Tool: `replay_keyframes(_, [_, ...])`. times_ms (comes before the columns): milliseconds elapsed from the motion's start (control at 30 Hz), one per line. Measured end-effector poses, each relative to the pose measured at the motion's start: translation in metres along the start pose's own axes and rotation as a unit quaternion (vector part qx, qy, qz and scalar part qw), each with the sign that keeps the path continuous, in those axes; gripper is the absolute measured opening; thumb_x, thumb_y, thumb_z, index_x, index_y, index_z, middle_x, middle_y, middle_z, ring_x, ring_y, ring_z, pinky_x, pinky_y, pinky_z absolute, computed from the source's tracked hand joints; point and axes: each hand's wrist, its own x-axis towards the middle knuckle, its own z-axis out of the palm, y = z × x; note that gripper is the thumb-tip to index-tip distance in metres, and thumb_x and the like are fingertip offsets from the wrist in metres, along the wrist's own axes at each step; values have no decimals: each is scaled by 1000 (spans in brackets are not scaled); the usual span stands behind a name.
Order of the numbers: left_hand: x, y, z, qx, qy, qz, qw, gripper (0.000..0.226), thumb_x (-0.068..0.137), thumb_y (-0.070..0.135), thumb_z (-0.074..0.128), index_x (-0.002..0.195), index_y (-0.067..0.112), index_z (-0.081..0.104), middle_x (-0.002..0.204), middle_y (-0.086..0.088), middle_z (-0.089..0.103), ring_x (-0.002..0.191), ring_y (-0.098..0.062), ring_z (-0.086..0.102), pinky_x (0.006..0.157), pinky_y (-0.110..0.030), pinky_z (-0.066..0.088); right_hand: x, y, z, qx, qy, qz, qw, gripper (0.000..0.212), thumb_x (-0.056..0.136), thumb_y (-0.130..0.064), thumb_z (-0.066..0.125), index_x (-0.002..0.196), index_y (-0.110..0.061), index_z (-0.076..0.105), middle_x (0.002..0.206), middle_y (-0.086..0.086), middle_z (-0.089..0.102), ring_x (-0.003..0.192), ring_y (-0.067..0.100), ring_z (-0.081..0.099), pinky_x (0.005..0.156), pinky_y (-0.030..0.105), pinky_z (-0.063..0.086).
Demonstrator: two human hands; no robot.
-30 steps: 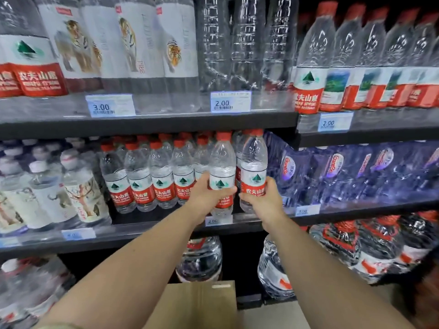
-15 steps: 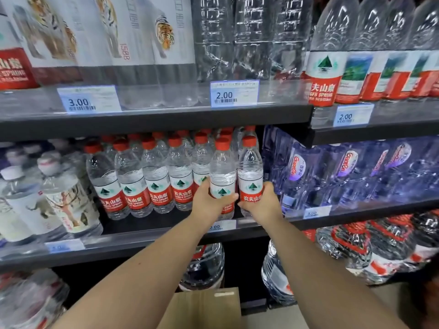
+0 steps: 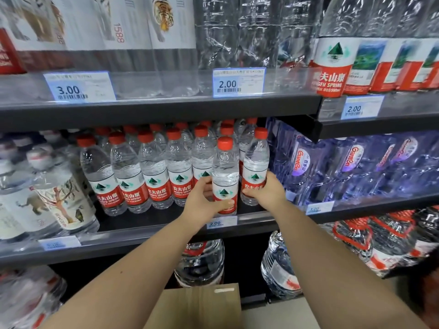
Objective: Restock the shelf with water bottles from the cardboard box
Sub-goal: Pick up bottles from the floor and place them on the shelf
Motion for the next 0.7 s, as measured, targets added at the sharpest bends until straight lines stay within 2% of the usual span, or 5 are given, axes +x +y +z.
replay_keyframes(133, [2,-7,-8,25,-17,10,999,77,62,14,90,129,20,52,112,2,66,101,-10,63,79,-19,50,11,-5,12,-40,31,-10,999,65,69,-20,87,123,-9,53,124,13,57,114,30,58,98,40,46])
replay_keyframes(300, [4,-17,-17,67,-37,14,997,68,61,18,92,120,18,59,101,-2,71,91,-15,69,86,-36,57,13,-2,10,-51,27,-19,998,59,79,-21,80,127,-7,51,125,15,54,114,31,56,97,40,44])
replay_keyframes(467, [-2,-9,-12,91,-21,21,995,63,64,18,90,119,14,59,97,-1,69,86,-12,68,76,-23,56,-7,-2,-4,17,71,-79,994,39,87,-17,71,120,-9,51,98,4,57,82,14,56,79,28,45])
replay_keyframes(567, [-6,-3,-4,105,-9,24,994,58,67,18,88,115,17,57,92,2,66,83,-10,65,68,-16,50,-25,1,-10,56,2,-124,991,27,93,-15,61,117,-16,49,88,-2,57,75,8,53,76,24,43])
replay_keyframes(700, [-6,6,9,117,-1,27,993,54,69,18,87,115,16,59,89,6,65,78,-6,64,65,-13,49,-43,8,-13,45,-119,-109,986,41,87,-14,71,123,-15,50,92,-6,55,87,14,56,86,29,48])
